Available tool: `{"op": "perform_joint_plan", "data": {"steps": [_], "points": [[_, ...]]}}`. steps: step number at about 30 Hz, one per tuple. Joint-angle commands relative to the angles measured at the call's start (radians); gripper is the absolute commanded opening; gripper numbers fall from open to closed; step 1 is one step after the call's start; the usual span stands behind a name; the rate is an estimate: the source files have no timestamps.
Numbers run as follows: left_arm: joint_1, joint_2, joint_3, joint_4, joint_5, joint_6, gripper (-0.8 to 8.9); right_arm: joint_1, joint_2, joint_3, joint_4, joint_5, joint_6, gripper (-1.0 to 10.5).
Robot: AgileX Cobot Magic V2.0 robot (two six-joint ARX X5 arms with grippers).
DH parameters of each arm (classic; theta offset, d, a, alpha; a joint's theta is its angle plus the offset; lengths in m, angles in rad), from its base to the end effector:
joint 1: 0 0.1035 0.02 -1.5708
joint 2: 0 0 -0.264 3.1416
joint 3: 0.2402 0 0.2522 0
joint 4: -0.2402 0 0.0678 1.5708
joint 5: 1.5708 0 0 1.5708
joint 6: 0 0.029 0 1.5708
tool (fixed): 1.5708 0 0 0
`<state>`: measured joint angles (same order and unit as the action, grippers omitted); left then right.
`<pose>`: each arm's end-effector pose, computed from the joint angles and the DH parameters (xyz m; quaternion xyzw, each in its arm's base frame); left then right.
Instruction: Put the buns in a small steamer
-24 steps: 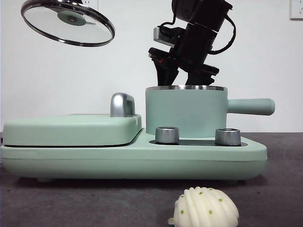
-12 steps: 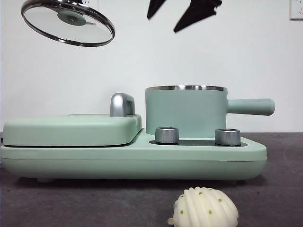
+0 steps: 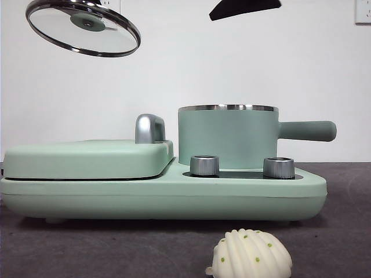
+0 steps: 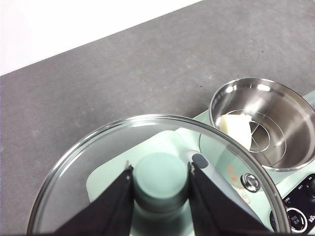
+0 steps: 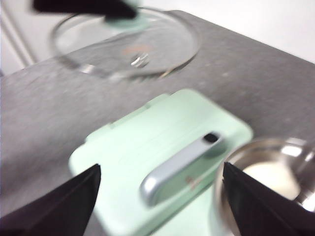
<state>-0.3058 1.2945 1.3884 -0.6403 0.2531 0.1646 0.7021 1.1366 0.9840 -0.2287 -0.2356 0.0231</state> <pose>0.2535 -0.0877 0.3904 0.0832 0.2470 -0.2869 0.9218 0.1859 0.1662 0.3293 -0.0337 0.1895 0.4415 0.8764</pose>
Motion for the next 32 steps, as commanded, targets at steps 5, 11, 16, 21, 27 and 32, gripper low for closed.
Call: {"op": "perform_joint_plan", "data": {"steps": [5, 11, 16, 21, 27, 32], "points": [[-0.002, -0.001, 0.019, 0.027, 0.005, 0.003, 0.11, 0.110, -0.091, -0.179, -0.045, 0.002, 0.011, 3.9], [-0.002, -0.001, 0.019, 0.027, 0.005, 0.003, 0.11, 0.225, -0.082, -0.281, -0.101, 0.079, 0.012, 3.9], [-0.002, -0.001, 0.019, 0.027, 0.005, 0.003, 0.11, 0.285, -0.041, -0.320, -0.106, 0.167, 0.061, 3.9], [-0.002, -0.001, 0.019, 0.026, 0.005, 0.002, 0.11, 0.306, 0.022, -0.324, -0.116, 0.166, 0.101, 3.9], [-0.002, -0.001, 0.019, 0.026, 0.005, 0.002, 0.11, 0.325, 0.097, -0.324, -0.181, 0.212, 0.108, 3.9], [-0.002, -0.001, 0.019, 0.026, 0.005, 0.002, 0.11, 0.327, 0.145, -0.324, -0.195, 0.209, 0.109, 3.9]]}}
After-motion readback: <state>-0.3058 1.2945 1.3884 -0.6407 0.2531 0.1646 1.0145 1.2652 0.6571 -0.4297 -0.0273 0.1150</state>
